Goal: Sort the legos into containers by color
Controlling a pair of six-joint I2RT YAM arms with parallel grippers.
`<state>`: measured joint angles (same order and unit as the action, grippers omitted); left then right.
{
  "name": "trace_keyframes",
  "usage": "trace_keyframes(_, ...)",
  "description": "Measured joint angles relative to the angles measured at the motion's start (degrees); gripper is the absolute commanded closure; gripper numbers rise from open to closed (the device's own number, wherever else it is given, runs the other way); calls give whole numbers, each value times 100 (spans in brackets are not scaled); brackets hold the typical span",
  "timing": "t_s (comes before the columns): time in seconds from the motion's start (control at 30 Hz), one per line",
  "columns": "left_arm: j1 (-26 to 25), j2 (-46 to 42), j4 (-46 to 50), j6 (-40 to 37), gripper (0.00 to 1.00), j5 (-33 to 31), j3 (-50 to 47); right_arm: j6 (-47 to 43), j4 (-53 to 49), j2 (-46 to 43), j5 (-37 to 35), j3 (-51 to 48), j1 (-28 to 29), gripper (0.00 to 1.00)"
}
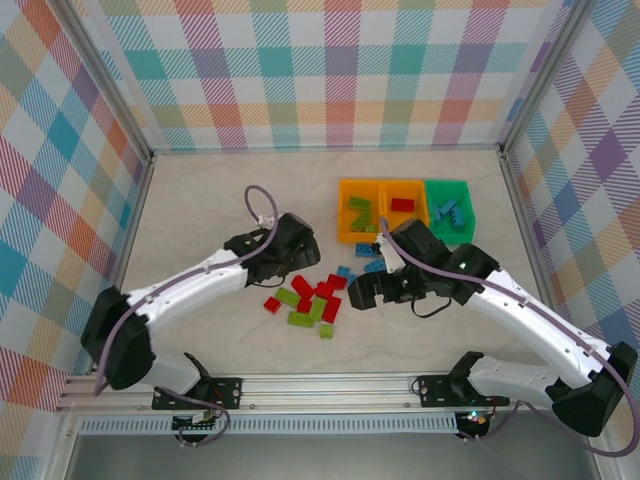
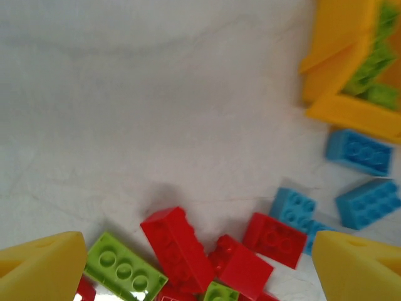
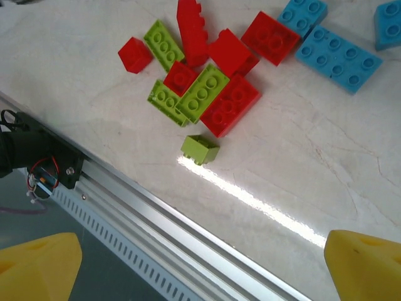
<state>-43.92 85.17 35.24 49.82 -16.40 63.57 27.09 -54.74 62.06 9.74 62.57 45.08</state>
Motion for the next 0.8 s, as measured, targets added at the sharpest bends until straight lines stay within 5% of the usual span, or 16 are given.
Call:
trace_keyframes(0.27,4,1231,382,870,25,417,562,236,-205,-83,-177,-142,83,0)
trace_keyframes(0.8,20,2490,540,1032,50,949,984,841,-632,-813,-776,-402,87,0)
